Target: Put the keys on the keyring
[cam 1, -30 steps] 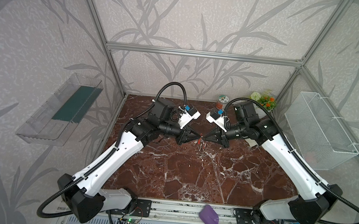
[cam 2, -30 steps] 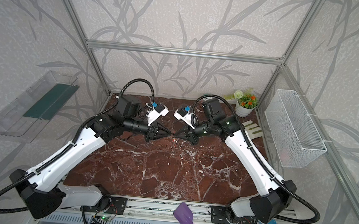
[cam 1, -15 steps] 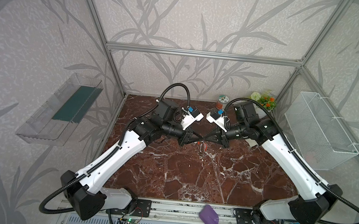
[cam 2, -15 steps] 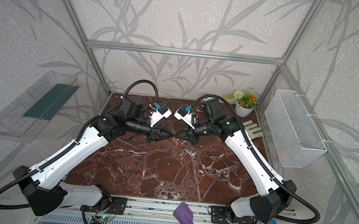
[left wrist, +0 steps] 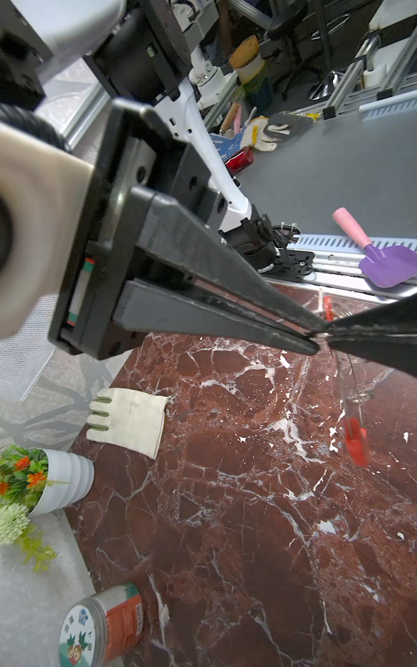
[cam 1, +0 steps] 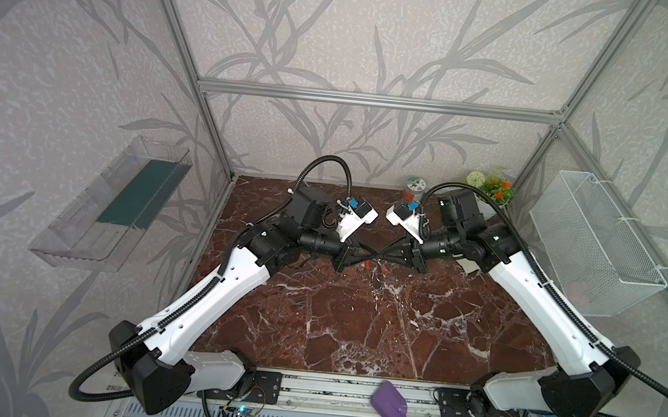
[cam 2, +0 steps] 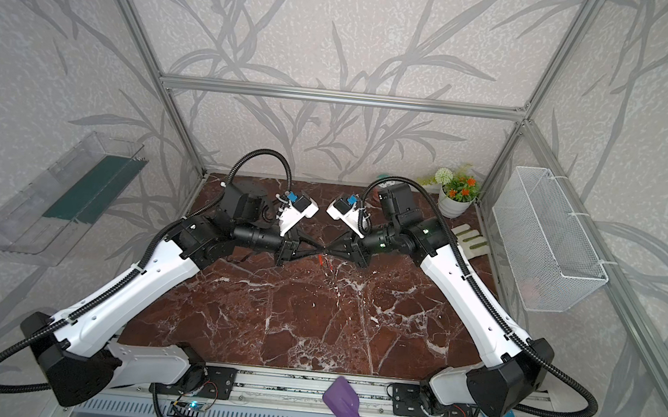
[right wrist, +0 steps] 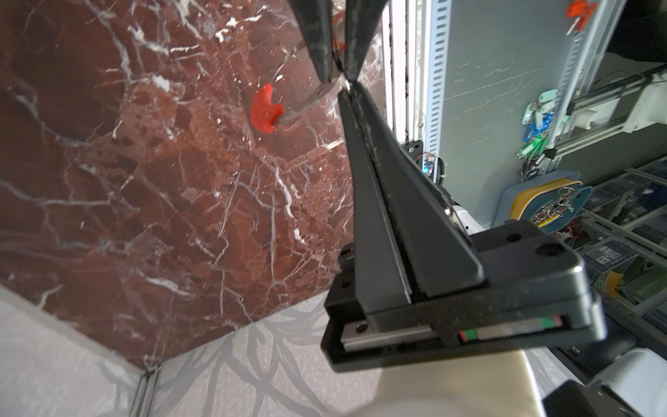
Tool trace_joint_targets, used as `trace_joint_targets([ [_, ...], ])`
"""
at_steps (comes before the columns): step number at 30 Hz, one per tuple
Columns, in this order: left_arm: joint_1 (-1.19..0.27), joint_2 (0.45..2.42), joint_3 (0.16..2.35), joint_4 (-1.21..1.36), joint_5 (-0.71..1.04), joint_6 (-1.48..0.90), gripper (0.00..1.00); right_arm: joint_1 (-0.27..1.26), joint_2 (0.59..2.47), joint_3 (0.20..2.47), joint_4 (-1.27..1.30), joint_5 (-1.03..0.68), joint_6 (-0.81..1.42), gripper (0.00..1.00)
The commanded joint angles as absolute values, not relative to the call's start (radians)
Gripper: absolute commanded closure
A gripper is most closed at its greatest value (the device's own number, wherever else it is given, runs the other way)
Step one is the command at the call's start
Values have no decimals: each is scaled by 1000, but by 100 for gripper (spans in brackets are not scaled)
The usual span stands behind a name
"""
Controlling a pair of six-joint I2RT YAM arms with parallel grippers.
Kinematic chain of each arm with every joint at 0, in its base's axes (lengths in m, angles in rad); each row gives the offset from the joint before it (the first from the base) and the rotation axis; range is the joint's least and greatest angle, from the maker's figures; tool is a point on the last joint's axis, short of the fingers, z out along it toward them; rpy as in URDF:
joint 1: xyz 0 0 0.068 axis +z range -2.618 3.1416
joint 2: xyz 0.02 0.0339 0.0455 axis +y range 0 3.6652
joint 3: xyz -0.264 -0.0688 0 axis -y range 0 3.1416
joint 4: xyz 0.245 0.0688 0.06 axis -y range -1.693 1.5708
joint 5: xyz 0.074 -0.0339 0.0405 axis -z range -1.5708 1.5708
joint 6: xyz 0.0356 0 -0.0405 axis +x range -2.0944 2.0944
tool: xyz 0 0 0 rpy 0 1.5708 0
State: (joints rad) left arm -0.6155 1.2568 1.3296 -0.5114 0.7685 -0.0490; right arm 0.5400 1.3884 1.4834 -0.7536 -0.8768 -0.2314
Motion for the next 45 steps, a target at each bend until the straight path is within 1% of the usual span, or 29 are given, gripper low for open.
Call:
trace_joint_targets([
  [1,-625,1226,1303,-325,731,-98,100,518,1318,1423,-554,-916,-93,76],
  [4,-625,1217,1286,-256,724,-128,100,456,1266,1321,-330,-930,120,76],
  [6,-625,1207,1264,-201,708,-147,100,420,1238,1228,-109,-975,304,77],
  [8,-625,1194,1243,-152,688,-162,100,409,1215,1169,44,-975,410,75],
  [10,-626,1185,1236,-125,674,-170,100,401,1201,1140,120,-967,470,74],
  [15,-625,1180,1225,-56,673,-210,100,397,1203,1097,267,-977,600,74],
  [22,-624,1183,1227,-44,668,-216,100,397,1220,1090,294,-1021,662,76],
  [26,-625,1177,1220,-40,634,-214,100,397,1215,1085,290,-1032,664,76],
  [38,-625,1179,1226,-35,642,-224,100,403,1215,1060,268,-1023,658,77],
  [41,-625,1182,1227,-38,643,-224,100,407,1217,1063,256,-1021,649,82],
  [43,-624,1181,1229,-37,643,-226,100,409,1218,1063,256,-1020,648,82],
  [45,-625,1183,1231,-40,643,-226,100,412,1220,1064,255,-1023,647,85],
])
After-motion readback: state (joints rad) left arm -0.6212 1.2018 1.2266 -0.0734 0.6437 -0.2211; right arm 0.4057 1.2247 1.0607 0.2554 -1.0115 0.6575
